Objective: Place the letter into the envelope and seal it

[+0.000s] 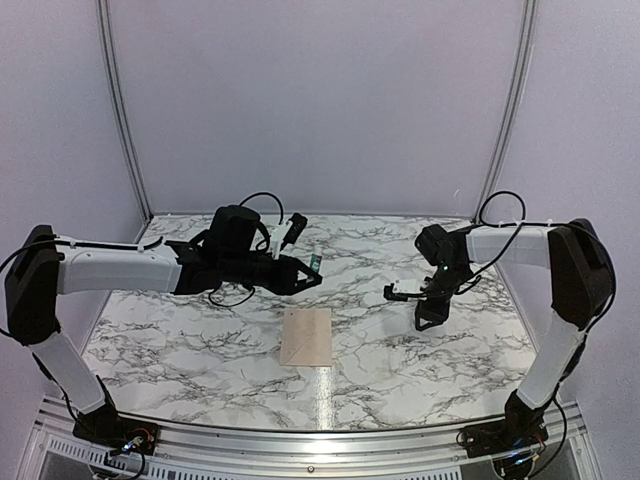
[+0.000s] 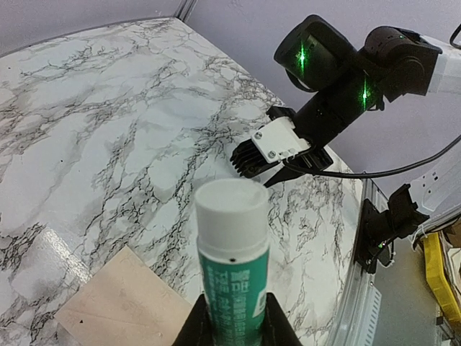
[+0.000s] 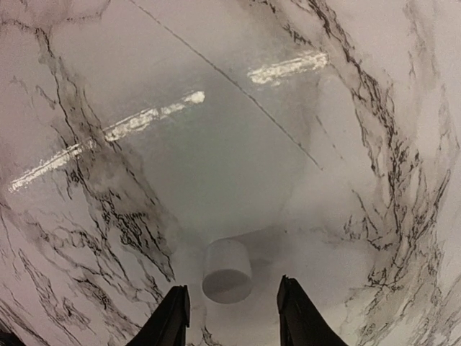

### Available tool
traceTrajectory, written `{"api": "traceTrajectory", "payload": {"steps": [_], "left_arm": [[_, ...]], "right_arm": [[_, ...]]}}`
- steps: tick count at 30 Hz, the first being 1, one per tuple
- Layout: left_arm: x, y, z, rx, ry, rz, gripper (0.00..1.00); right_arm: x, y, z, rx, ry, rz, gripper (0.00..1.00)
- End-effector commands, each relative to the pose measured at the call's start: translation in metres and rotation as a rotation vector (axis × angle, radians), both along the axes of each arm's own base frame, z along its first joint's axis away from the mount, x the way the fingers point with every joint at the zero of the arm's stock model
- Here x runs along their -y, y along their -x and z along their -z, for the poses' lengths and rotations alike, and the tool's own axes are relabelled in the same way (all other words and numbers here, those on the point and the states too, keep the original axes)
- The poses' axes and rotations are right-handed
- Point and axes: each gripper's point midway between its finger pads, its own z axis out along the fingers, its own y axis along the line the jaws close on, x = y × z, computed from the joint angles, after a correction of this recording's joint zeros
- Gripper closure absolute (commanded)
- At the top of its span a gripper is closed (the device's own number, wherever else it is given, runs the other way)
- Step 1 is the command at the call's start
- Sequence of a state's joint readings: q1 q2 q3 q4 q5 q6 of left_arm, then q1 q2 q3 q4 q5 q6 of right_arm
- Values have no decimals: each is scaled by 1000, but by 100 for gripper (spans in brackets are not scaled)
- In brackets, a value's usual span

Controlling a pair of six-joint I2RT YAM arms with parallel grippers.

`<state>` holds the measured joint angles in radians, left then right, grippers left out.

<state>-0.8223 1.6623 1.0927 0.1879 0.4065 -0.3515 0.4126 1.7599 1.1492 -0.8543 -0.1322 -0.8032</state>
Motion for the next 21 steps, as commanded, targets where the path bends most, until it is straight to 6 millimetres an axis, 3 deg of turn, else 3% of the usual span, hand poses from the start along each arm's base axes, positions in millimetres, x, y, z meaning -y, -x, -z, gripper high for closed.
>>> {"api": "traceTrajectory", "payload": {"steps": [1, 13, 18, 21], "left_arm": [[6, 0, -1, -1, 3, 22, 90], [6, 1, 2, -6, -1, 29, 90], [7, 1, 3, -6, -1, 29, 90], [7, 1, 4, -7, -5, 33, 90]], "right_arm": [[-15, -11, -7, 20, -41, -1, 63], [-17, -11, 1, -14, -36, 1, 75], [-18, -11, -1, -20, -39, 4, 90], [-18, -12, -7, -17, -43, 6, 93]]}}
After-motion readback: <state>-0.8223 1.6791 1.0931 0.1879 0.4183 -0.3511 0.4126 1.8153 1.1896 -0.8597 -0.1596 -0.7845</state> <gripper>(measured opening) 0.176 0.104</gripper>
